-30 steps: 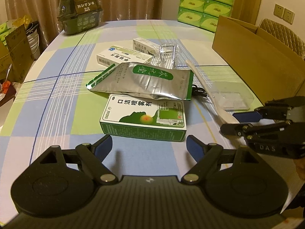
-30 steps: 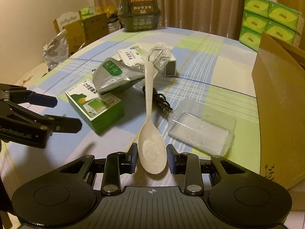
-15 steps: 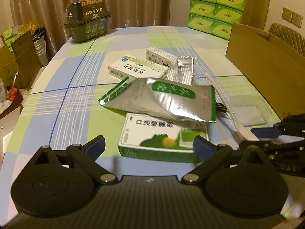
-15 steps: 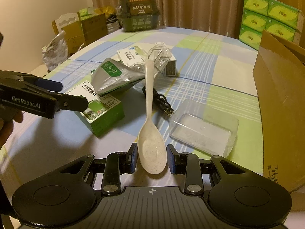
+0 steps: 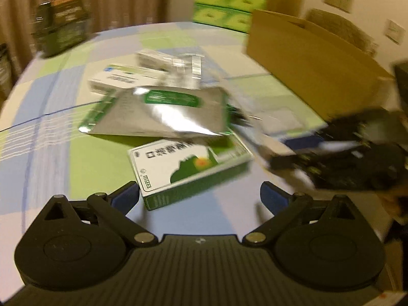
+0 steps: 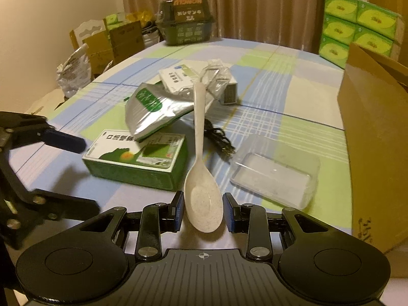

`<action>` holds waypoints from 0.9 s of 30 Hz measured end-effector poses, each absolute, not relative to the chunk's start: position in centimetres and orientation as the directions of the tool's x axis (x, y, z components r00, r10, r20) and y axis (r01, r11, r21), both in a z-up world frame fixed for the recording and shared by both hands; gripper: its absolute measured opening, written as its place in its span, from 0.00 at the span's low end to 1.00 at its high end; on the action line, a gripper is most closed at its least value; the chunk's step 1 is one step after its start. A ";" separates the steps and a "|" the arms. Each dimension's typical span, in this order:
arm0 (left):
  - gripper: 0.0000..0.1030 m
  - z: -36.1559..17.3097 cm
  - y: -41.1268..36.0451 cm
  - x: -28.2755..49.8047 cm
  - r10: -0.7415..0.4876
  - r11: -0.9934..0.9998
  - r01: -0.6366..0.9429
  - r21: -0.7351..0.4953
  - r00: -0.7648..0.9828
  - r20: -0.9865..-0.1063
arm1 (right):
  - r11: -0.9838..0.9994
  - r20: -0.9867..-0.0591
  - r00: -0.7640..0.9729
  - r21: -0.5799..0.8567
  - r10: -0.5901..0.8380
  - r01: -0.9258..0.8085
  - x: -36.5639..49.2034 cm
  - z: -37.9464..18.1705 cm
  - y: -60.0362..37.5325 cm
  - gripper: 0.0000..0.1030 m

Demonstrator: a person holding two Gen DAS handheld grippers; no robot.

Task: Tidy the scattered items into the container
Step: 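Grasp the green-and-white medicine box with the left tool while the right tool holds the spoon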

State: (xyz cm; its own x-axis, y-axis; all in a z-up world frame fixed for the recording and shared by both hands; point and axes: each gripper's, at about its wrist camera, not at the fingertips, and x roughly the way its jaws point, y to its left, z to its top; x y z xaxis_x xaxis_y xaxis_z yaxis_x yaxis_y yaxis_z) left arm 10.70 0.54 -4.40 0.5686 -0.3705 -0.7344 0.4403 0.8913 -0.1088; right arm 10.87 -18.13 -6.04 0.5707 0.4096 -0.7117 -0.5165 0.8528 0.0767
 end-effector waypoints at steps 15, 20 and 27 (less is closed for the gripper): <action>0.94 -5.3 -0.4 14.3 -0.340 0.820 0.570 0.049 0.555 -0.759 | 0.868 -0.723 0.579 0.057 0.377 -0.493 11.1 -6.0 -18.8 0.26; 0.93 -5.2 -0.4 13.0 -0.360 0.821 0.571 0.003 0.521 -0.774 | 0.869 -0.724 0.588 0.029 0.359 -0.494 10.7 -6.1 -19.1 0.27; 0.90 -4.5 -1.0 11.2 -0.387 0.820 0.572 -0.032 0.512 -0.767 | 0.866 -0.729 0.584 0.024 0.358 -0.500 11.1 -6.6 -19.2 0.33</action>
State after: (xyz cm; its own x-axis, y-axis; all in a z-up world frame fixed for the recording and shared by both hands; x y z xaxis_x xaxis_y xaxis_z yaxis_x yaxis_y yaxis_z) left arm 11.17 -1.03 -4.51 0.5120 -0.3871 -0.7668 0.5716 0.8199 -0.0322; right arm 11.15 -19.16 -6.63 0.5840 0.3577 -0.7287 -0.5002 0.8656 0.0240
